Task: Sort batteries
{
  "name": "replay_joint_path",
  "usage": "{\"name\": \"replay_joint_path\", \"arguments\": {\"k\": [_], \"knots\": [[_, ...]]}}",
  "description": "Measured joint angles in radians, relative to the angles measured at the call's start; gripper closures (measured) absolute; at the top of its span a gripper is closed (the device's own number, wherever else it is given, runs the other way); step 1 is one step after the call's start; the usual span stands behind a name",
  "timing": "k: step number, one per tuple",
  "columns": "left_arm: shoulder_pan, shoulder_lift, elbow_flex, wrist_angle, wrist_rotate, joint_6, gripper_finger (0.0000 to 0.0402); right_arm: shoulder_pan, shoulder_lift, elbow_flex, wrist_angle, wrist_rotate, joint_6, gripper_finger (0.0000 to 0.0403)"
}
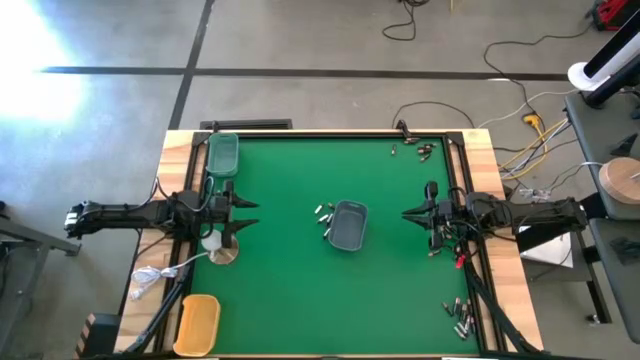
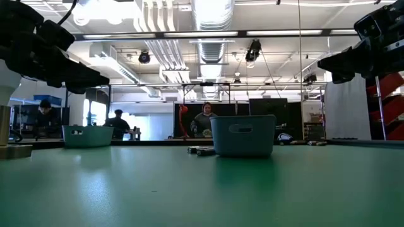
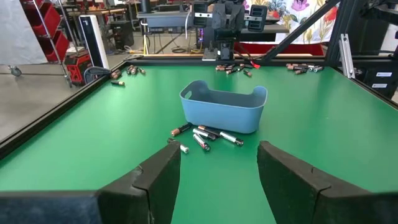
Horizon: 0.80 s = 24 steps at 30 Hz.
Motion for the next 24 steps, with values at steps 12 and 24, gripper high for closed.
{"name": "replay_joint_path", "arguments": {"k": [12,24], "knots": [[0.0,0.0,0.0,0.003,-0.001,0.0,0.021,0.025,0.035,0.0,0.182,0.08,0.715,0.0369],[0.0,0.005,0.0,0.0,-0.001,0.0,0.021,0.512,0.576,0.01,0.739,0.531,0.494,0.0369]]}}
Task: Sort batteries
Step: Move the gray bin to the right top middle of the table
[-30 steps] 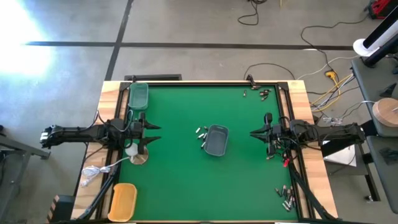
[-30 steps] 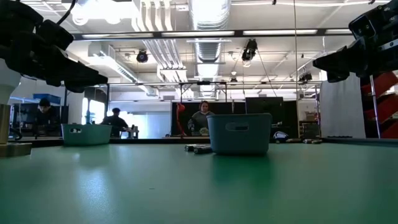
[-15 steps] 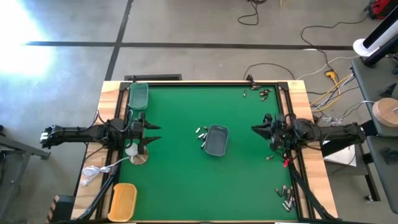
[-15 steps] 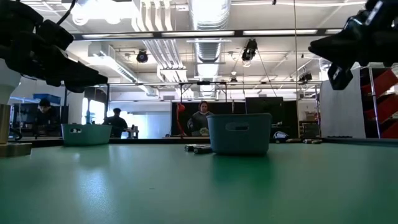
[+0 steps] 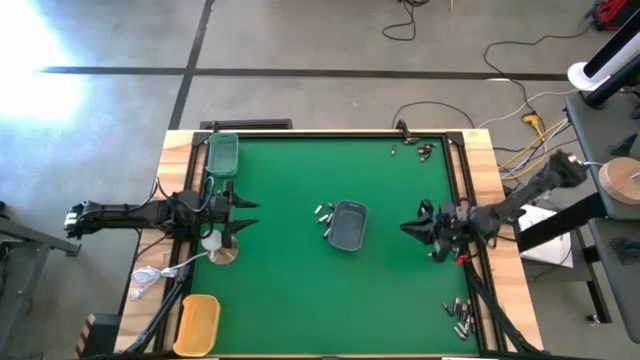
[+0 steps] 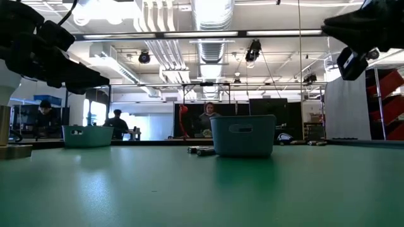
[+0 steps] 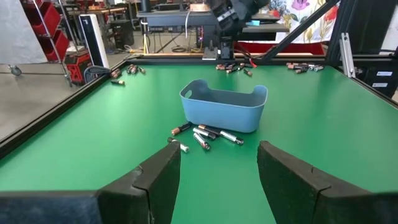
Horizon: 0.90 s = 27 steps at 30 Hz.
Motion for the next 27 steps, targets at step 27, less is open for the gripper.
{"name": "replay_joint_path", "arguments": {"k": [27], "knots": [[0.0,0.006,0.0,0.0,0.0,0.0,0.021,-0.132,0.983,1.097,-1.09,-0.067,-0.077,0.024]]}}
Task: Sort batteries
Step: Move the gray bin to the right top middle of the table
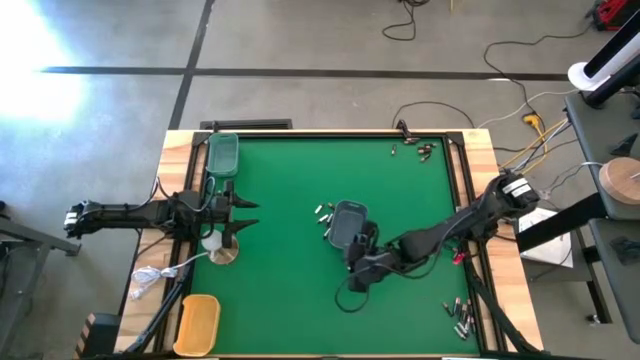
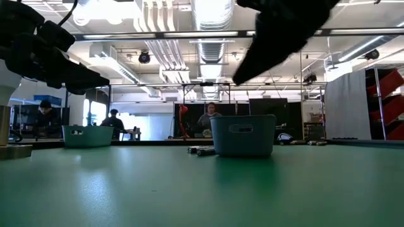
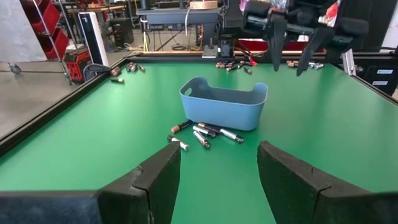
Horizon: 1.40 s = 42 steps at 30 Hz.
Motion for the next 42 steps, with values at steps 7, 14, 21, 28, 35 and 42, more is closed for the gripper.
{"name": "replay_joint_path", "arguments": {"k": [7,14,21,28,35,42], "knots": [[0.0,0.003,0.0,0.0,0.0,0.0,0.021,-0.078,0.035,0.012,-0.018,-0.021,0.056,0.022],[0.0,0.013,0.0,0.007,0.0,0.0,0.021,-0.142,0.061,-0.004,-0.028,-0.138,0.076,0.0236],[0.0,0.025,0.0,0.009,0.0,0.0,0.021,-0.157,0.063,-0.024,-0.026,-0.224,0.103,0.0255],[0.0,0.029,0.0,0.009,0.0,0.0,0.021,-0.157,0.063,-0.039,-0.036,-0.228,0.102,0.0276],[0.0,0.034,0.0,0.007,0.0,0.0,0.021,-0.157,0.063,-0.041,-0.097,-0.229,0.103,0.0326],[0.0,0.034,0.0,0.007,0.0,0.0,0.021,-0.157,0.053,0.007,-0.187,-0.229,0.114,0.0389]]}}
